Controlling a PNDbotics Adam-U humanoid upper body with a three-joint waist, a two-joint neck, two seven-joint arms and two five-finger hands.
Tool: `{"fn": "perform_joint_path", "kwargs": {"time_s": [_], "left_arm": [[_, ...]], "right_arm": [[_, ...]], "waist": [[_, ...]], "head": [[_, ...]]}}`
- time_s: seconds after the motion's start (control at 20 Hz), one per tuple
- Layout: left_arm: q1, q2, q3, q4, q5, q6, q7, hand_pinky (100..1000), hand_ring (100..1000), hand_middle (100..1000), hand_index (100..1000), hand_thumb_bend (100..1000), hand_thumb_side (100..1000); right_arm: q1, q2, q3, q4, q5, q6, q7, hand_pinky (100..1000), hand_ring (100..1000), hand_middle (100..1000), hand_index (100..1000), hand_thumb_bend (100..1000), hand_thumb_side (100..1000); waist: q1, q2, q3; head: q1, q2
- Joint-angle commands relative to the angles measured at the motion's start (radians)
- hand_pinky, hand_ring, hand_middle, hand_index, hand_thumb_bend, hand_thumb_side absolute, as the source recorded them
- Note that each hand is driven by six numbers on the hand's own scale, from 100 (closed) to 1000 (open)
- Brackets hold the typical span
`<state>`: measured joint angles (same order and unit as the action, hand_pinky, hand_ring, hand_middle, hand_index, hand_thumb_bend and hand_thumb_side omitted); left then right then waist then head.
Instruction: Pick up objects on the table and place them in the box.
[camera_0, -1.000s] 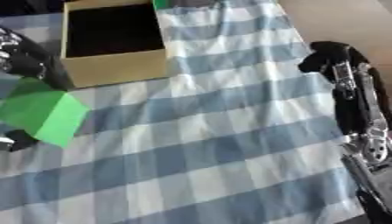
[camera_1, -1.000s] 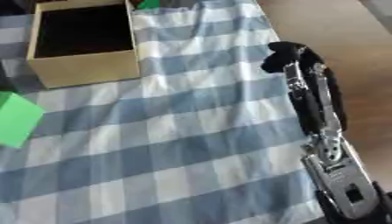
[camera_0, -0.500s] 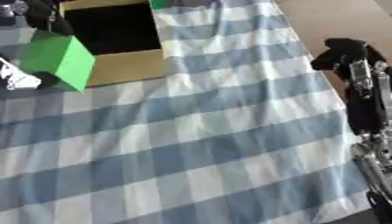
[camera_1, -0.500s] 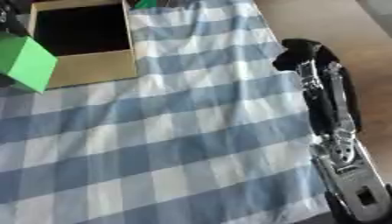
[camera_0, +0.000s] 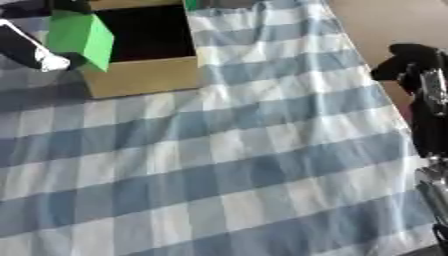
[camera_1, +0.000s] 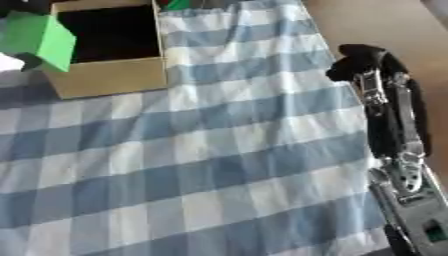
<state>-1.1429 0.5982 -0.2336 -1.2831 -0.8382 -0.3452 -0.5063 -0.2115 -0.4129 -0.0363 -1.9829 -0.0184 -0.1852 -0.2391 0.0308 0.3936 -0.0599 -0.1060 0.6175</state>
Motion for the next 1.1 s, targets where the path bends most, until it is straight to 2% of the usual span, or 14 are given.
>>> {"fn": "perform_joint_path", "kwargs": {"time_s": [0.05, 0.4, 0.45, 0.5, 0.65, 0.7, 0.75, 1.1], "left_arm": [[-0.033, -0.001, 0.021, 0.022, -0.046, 0.018, 0.075, 584, 482, 364, 456, 100, 229], [-0.053, -0.037, 0.032, 0.074, -0.095, 0.04, 0.161, 582, 476, 343, 453, 100, 252], [-0.057, -0.044, 0.034, 0.08, -0.098, 0.044, 0.175, 581, 474, 342, 450, 100, 304], [-0.062, -0.05, 0.037, 0.085, -0.101, 0.048, 0.191, 581, 473, 339, 449, 100, 261], [-0.078, -0.066, 0.042, 0.11, -0.118, 0.06, 0.238, 582, 472, 337, 449, 100, 270], [-0.083, -0.07, 0.045, 0.121, -0.128, 0.064, 0.252, 582, 471, 336, 448, 100, 241], [-0.087, -0.074, 0.047, 0.133, -0.139, 0.067, 0.264, 582, 471, 336, 448, 100, 275], [-0.116, -0.098, 0.068, 0.202, -0.207, 0.08, 0.339, 578, 464, 328, 440, 100, 296]], "right_arm": [[-0.01, -0.026, -0.004, -0.017, -0.014, -0.009, 0.002, 630, 589, 538, 725, 100, 828], [-0.01, -0.022, -0.007, -0.017, -0.019, -0.012, 0.001, 630, 590, 538, 725, 100, 825], [-0.01, -0.021, -0.007, -0.017, -0.019, -0.012, 0.001, 630, 590, 538, 725, 100, 807], [-0.011, -0.021, -0.007, -0.017, -0.02, -0.012, 0.001, 630, 590, 538, 725, 100, 825], [-0.014, -0.018, -0.006, -0.017, -0.019, -0.01, 0.004, 631, 590, 538, 725, 100, 826], [-0.015, -0.017, -0.005, -0.017, -0.018, -0.01, 0.005, 631, 590, 538, 725, 100, 830], [-0.015, -0.016, -0.005, -0.017, -0.017, -0.01, 0.006, 631, 590, 538, 725, 100, 826], [-0.016, -0.011, -0.004, -0.017, -0.011, -0.007, 0.008, 632, 591, 537, 726, 100, 826]], "waist": [[-0.008, -0.027, 0.003], [-0.022, -0.035, 0.016], [-0.023, -0.034, 0.017], [-0.023, -0.032, 0.017], [-0.023, -0.024, 0.017], [-0.023, -0.021, 0.016], [-0.023, -0.018, 0.014], [-0.021, -0.002, 0.009]], "head": [[0.019, -0.019], [0.026, -0.035], [0.026, -0.038], [0.026, -0.04], [0.026, -0.044], [0.026, -0.046], [0.026, -0.047], [0.023, -0.055]]}}
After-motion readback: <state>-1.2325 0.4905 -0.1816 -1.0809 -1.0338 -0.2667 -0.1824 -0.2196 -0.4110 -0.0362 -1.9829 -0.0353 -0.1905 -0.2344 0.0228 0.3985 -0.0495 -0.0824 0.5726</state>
